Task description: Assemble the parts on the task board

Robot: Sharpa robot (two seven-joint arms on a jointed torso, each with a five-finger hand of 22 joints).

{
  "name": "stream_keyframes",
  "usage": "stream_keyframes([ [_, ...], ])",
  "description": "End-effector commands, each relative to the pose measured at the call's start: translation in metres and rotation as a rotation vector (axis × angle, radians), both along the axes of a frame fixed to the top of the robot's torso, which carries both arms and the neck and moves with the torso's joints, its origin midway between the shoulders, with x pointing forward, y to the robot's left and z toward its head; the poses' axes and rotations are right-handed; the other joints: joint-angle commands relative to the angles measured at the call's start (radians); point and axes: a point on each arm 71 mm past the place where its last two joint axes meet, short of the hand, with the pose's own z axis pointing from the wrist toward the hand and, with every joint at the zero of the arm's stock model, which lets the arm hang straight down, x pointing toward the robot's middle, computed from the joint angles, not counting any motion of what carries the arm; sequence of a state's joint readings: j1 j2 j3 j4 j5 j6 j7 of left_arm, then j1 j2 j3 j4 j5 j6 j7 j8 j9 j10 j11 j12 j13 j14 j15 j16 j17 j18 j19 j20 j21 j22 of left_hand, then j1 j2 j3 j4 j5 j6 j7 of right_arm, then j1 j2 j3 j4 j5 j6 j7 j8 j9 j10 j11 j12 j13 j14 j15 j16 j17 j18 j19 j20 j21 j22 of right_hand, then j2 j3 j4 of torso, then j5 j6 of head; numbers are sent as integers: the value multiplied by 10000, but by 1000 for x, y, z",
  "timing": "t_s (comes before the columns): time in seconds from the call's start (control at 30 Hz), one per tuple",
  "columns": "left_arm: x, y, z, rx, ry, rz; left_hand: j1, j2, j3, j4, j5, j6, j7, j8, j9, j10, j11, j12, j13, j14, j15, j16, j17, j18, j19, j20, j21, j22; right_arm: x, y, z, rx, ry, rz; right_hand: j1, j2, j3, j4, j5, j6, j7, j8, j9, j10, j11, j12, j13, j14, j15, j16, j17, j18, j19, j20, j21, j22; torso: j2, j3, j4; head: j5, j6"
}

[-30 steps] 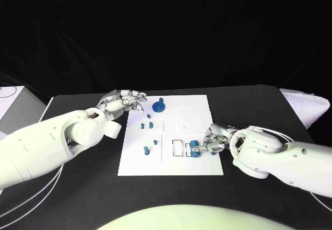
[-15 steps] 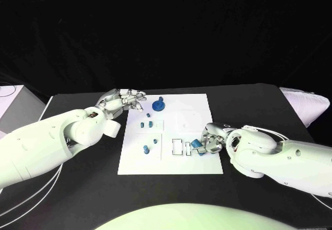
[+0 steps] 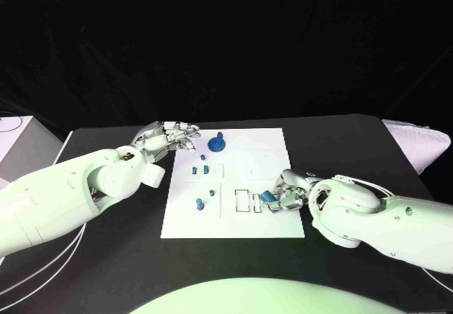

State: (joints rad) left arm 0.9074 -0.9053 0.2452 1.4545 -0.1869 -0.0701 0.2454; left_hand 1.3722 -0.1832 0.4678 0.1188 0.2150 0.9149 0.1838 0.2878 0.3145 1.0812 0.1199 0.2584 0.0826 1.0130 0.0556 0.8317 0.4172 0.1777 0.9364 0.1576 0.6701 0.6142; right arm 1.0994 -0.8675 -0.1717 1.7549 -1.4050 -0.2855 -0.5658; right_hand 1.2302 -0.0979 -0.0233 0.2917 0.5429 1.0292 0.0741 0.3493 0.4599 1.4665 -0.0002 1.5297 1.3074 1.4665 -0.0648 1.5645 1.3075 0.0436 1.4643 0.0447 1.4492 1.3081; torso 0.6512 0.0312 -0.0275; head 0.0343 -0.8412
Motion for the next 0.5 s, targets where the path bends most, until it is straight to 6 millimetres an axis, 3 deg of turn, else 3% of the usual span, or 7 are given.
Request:
stream_keyframes([
  [0.03,0,-2,1,-126,-14,-82,-43,54,3,57,2,21,24,-55,-13,-16,47,-56,14,18,43,-59,10,38,44,-13,-68,-10,-5,-1,-2,928,554,-716,251,144,195,-2,234,93,-57,17,10,829,-64,30,2336,1043,-46,62,2633,-181,682,-70,47,2011,-3,1,2,3,17],
  [0.3,0,-2,0,-131,-5,-92,-41,60,1,70,4,20,23,-59,-13,-19,45,-61,16,16,42,-62,14,40,47,-12,-82,-19,-3,3,23,2163,812,-1351,217,119,275,5,288,120,-58,17,-1,841,-68,50,2354,1043,-49,62,2633,-189,694,-73,82,2032,-5,-12,-11,-11,48],
  [0.5,0,-3,0,-147,-3,-117,-41,60,1,70,4,20,23,-59,-13,-19,45,-61,16,16,42,-62,14,40,47,-12,-82,-19,-2,13,28,2428,993,-1240,169,89,318,8,285,141,-60,18,-8,851,-69,65,2366,1043,-50,62,2633,-193,700,-75,100,2043,4,-18,4,-33,50],
])
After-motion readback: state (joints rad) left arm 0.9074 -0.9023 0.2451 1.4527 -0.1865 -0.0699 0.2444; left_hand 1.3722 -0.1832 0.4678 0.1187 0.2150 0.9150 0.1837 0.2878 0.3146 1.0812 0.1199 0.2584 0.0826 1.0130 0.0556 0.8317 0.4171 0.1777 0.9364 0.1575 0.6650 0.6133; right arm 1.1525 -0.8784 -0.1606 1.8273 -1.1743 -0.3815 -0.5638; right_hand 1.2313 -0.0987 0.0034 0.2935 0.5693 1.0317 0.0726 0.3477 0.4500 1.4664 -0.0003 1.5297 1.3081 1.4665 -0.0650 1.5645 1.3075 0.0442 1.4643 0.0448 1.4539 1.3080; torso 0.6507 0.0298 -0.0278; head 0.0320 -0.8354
